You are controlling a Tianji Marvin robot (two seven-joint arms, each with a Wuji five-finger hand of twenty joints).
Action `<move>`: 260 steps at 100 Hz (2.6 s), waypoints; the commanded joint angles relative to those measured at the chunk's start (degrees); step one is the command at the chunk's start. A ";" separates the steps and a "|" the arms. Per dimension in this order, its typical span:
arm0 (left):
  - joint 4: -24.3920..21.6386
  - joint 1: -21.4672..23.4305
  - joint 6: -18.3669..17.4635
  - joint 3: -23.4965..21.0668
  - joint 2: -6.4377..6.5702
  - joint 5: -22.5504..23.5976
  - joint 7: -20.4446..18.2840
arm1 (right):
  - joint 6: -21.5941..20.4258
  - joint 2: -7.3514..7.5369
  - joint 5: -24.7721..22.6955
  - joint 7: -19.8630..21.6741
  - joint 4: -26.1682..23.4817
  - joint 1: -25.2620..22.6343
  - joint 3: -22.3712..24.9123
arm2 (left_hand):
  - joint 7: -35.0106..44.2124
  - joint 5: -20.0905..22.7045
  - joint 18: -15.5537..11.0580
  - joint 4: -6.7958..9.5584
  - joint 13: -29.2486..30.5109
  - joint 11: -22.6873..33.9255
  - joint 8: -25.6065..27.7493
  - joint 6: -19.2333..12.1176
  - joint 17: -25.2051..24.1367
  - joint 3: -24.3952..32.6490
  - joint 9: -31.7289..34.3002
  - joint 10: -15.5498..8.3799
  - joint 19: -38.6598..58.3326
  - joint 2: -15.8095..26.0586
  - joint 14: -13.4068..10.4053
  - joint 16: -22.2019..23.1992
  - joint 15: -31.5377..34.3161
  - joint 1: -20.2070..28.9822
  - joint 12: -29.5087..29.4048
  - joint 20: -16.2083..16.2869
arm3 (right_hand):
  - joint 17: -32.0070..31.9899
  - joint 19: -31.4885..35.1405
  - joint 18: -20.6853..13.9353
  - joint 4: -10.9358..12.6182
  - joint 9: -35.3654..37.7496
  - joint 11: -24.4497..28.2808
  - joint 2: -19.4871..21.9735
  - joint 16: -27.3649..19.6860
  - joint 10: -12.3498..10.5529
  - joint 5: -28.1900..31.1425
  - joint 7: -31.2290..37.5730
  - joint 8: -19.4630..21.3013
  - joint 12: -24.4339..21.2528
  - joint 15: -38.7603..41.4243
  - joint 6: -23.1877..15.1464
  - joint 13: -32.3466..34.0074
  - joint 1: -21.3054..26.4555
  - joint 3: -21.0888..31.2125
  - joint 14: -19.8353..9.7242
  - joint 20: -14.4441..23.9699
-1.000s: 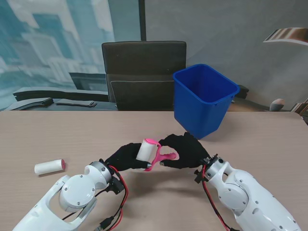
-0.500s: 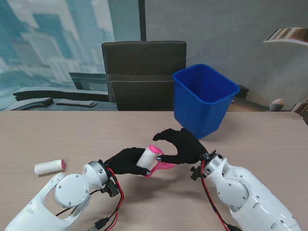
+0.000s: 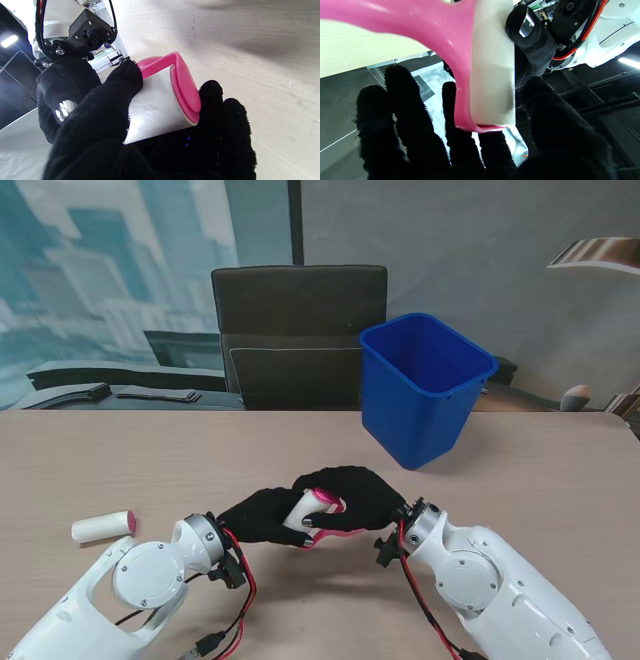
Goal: Replace a lint-roller refill
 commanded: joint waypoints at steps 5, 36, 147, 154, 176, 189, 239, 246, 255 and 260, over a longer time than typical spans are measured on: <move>-0.70 0.22 -0.33 -0.59 -0.10 0.23 -0.48 | -0.76 -0.27 0.30 1.31 0.00 -0.35 -0.10 | 2.14 4.44 -1.83 4.72 2.37 3.15 0.01 -7.12 0.35 9.70 6.06 -4.35 1.31 7.11 1.33 1.26 3.73 11.43 2.93 0.69 | 3.98 3.83 -22.00 -2.66 6.02 2.86 -8.46 2.36 -2.20 4.27 20.44 -7.06 1.57 4.25 -4.74 5.83 2.75 11.11 -21.81 0.94; -0.89 0.13 -1.62 -2.15 0.30 1.08 -1.82 | -2.96 0.65 3.69 6.06 0.24 0.08 0.27 | -0.07 5.07 -1.83 4.32 3.16 3.27 -1.32 -6.36 0.34 8.87 6.05 -4.24 1.32 7.48 -1.02 0.48 2.70 11.52 1.05 0.66 | 5.93 3.98 -22.33 -4.38 7.69 2.22 -18.03 2.91 -3.01 7.25 19.97 -7.27 1.76 3.10 -6.23 7.74 -0.18 19.67 -22.36 0.88; -3.86 3.05 -5.64 -2.95 -0.87 1.78 4.61 | 6.01 -0.61 -5.31 -3.22 -0.23 -0.65 -0.85 | -1.63 4.25 -2.34 3.23 1.31 4.26 -1.94 -6.88 -0.53 4.87 3.46 -4.25 -0.99 8.08 -1.74 -1.73 -1.16 7.51 -4.69 -0.54 | 28.52 15.85 -23.95 -9.67 24.69 5.21 -24.49 4.94 0.36 19.78 39.13 -16.42 3.40 25.16 -10.48 17.61 15.11 30.07 -25.18 -0.51; -3.75 3.39 -6.05 -3.71 -0.87 2.52 4.91 | 6.00 -0.79 -5.55 -4.24 -0.25 -0.86 -0.54 | -9.13 1.63 -2.58 4.81 -3.41 7.91 -1.77 -6.61 -4.08 3.01 -5.73 -3.36 -5.47 11.64 -1.76 -2.80 -6.08 -0.63 -13.75 -0.72 | 29.63 16.36 -23.55 -10.00 25.06 5.08 -25.39 5.79 1.16 20.60 39.96 -16.84 4.38 27.49 -10.38 17.60 14.85 31.83 -25.65 -0.85; -4.64 6.69 -7.23 -8.73 -1.95 8.09 11.84 | 8.19 -1.15 -6.37 -6.55 -1.69 -2.31 1.79 | -25.89 -9.52 -3.49 4.01 -15.02 0.54 -8.00 -3.30 -12.26 -4.03 -21.62 -1.18 -18.22 11.14 -2.60 -5.98 -17.92 -9.78 -21.42 -1.09 | 28.88 15.58 -23.15 -10.35 25.14 4.36 -25.61 6.59 1.43 21.05 40.54 -16.77 5.90 29.37 -10.68 17.53 14.52 33.23 -26.70 -1.43; -4.83 8.51 -7.22 -11.16 -2.69 11.19 16.07 | 10.14 -1.69 -6.64 -9.21 -2.41 -2.84 2.89 | -27.98 -9.97 -3.79 3.23 -17.85 -1.02 -8.32 -2.45 -14.17 -4.31 -24.91 -0.56 -21.71 10.04 -2.96 -6.70 -20.45 -11.55 -22.24 -0.98 | 27.97 14.66 -23.53 -10.41 24.96 3.98 -25.54 6.42 1.20 21.07 40.61 -16.48 6.40 28.64 -11.09 17.55 14.40 33.28 -26.22 -1.53; 3.11 1.89 0.01 -5.01 -2.05 1.17 7.49 | 14.05 -6.09 -0.88 -23.16 -6.03 -3.90 0.76 | -30.67 -9.67 -4.22 -0.17 -21.03 -3.24 -8.12 -1.24 -15.73 -0.03 -28.50 -0.29 -27.70 5.90 -3.40 -7.87 -24.40 -16.78 -23.02 0.02 | 28.80 14.74 -26.97 -10.18 24.61 3.06 -24.31 8.53 -0.17 20.88 40.36 -16.06 7.23 30.79 -12.54 17.68 13.75 32.50 -29.48 0.07; 3.34 1.38 0.76 -3.96 -2.18 -1.59 6.80 | 13.86 -6.67 0.54 -24.14 -6.01 -3.75 -0.02 | -31.11 -10.55 -4.43 -0.80 -22.02 -3.71 -8.27 -1.08 -16.30 -0.20 -29.86 -0.22 -28.30 5.40 -3.49 -8.02 -24.84 -17.55 -23.19 -0.05 | 28.53 14.60 -27.19 -10.17 24.55 2.92 -24.09 8.64 -0.29 20.74 40.29 -15.99 7.16 30.65 -12.99 17.66 13.62 32.29 -29.62 0.33; 4.04 0.66 -0.32 -2.60 -2.25 -4.09 6.14 | 13.44 -7.37 2.17 -25.20 -5.58 -3.29 -1.13 | -31.62 -11.71 -4.83 -1.91 -23.35 -4.21 -8.45 -1.50 -16.75 -0.37 -31.64 -0.44 -29.20 5.18 -4.03 -8.37 -25.63 -18.71 -23.41 -0.20 | 28.18 14.32 -27.33 -10.14 24.64 2.76 -23.88 8.68 -0.51 20.76 40.27 -15.88 6.96 30.26 -13.37 17.63 13.46 32.14 -29.71 0.63; 4.52 0.31 -1.91 -1.84 -2.34 -4.38 6.47 | 13.36 -7.64 2.83 -25.52 -5.26 -2.97 -1.69 | -31.83 -12.50 -5.14 -3.04 -24.25 -4.34 -8.49 -1.81 -16.85 0.25 -32.90 -0.62 -30.36 5.10 -4.33 -8.84 -26.39 -19.63 -23.59 -0.30 | 27.99 14.15 -27.37 -10.13 24.66 2.71 -23.82 8.72 -0.70 20.75 40.22 -15.86 6.88 30.09 -13.53 17.65 13.41 32.09 -29.72 0.79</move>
